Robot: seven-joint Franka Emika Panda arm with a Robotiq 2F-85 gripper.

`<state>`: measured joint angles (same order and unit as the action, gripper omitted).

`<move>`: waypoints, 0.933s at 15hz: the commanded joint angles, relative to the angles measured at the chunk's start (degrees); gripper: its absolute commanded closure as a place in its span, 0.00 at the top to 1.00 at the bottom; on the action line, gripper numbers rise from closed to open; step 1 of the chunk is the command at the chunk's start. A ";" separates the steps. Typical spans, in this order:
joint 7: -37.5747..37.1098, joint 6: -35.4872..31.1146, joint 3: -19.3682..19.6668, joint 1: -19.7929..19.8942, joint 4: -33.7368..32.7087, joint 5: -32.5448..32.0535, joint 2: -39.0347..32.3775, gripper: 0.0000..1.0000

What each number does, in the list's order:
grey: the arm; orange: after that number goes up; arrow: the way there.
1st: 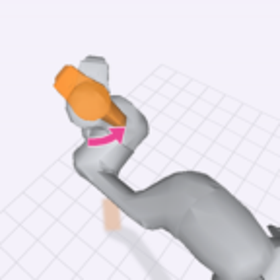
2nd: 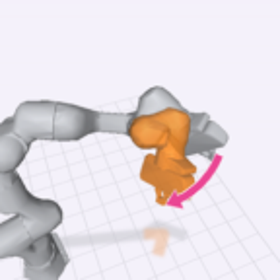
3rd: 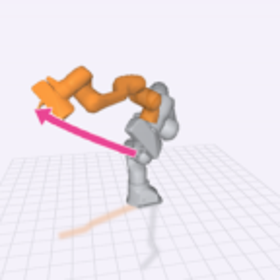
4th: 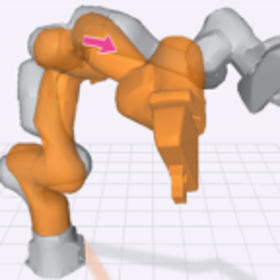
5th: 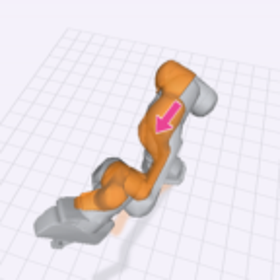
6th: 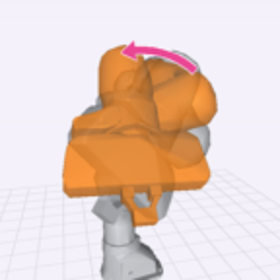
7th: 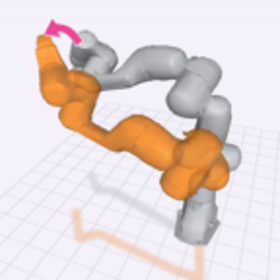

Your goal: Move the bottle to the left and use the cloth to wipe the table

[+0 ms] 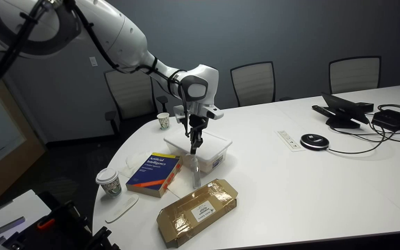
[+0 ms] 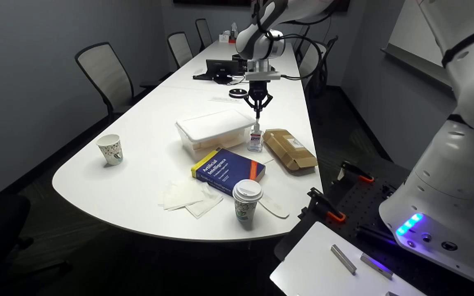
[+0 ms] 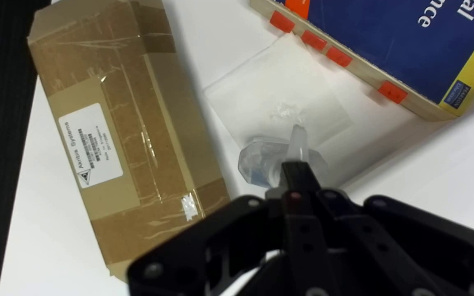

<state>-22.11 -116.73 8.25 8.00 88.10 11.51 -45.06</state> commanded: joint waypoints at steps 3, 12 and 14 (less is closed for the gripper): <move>-0.60 -0.17 0.88 0.07 -3.03 -0.85 -4.17 0.00; -0.11 0.69 0.33 1.00 -4.61 -0.12 -5.26 0.00; -0.14 0.84 0.22 1.00 -4.39 -0.01 -5.19 0.00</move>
<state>-22.10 -116.55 8.78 8.91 84.39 11.52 -47.64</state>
